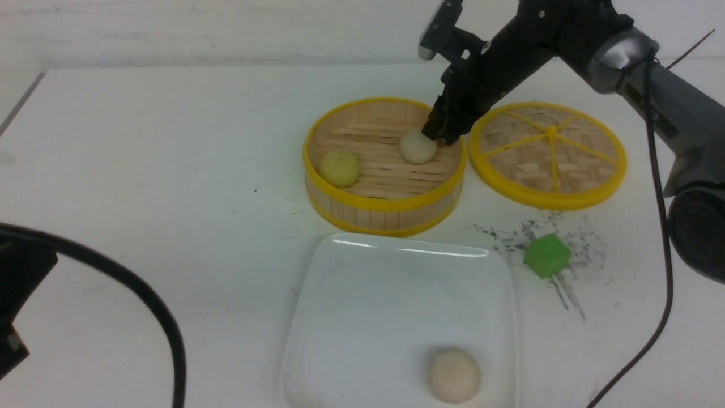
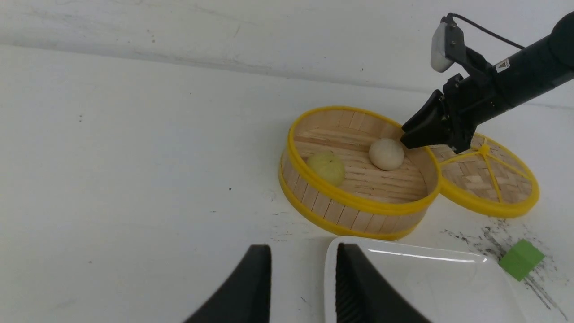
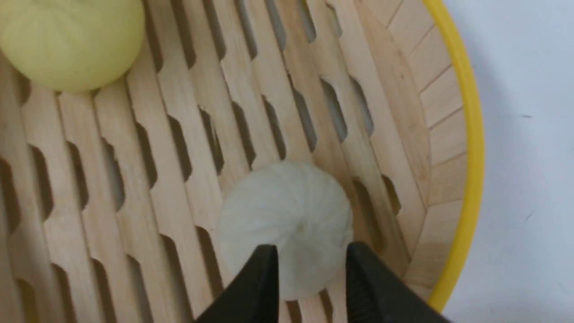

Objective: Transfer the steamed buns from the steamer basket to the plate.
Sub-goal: Use the right arm to grab the steamed stuffed bun that is closest to it, then use the right arm to put the steamed stuffed bun into the plate

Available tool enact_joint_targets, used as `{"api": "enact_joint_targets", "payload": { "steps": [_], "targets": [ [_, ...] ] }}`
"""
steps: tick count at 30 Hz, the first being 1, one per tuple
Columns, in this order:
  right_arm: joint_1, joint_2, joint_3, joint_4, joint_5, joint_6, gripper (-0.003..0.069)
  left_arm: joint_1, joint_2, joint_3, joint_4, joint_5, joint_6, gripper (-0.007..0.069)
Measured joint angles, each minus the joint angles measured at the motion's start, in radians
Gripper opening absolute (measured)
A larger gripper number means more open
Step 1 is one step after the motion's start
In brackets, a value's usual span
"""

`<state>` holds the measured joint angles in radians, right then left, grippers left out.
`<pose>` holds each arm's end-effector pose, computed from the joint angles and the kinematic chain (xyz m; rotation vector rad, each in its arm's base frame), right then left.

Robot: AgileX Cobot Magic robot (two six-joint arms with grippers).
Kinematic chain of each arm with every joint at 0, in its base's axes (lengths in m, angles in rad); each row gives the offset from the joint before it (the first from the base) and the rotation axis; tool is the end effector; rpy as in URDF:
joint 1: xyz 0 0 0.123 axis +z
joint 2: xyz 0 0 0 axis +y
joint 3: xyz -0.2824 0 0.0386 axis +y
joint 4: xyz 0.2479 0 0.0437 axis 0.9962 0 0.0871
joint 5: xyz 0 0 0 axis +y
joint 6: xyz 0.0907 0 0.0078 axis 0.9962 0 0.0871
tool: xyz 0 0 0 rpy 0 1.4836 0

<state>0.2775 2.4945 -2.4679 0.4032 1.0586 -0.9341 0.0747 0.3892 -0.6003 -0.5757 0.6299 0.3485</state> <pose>0.5170 0.1797 0.2293 -1.3066 2.0927 0.2504 0.0721 -0.0239 0.3391 0.0411 1.8204 -0.3393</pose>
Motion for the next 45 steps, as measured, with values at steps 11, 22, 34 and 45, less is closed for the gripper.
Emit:
{"api": "enact_joint_targets", "payload": {
  "steps": [11,22,34,45],
  "targets": [
    [0.000,0.011,0.000,0.078,0.008,-0.011,0.0240,0.000,0.001,0.000,0.001,0.000,0.001,0.0239],
    [0.000,0.064,-0.002,0.082,-0.003,-0.011,0.0176,0.000,0.001,0.000,0.001,-0.004,0.001,0.0239],
    [0.000,0.067,-0.127,0.047,0.069,0.026,0.0010,0.000,0.001,0.000,0.001,-0.008,0.002,0.0239],
    [-0.083,-0.131,-0.331,-0.004,0.197,0.358,0.0011,0.000,0.002,0.000,-0.002,-0.018,0.002,0.0239]
  ]
}}
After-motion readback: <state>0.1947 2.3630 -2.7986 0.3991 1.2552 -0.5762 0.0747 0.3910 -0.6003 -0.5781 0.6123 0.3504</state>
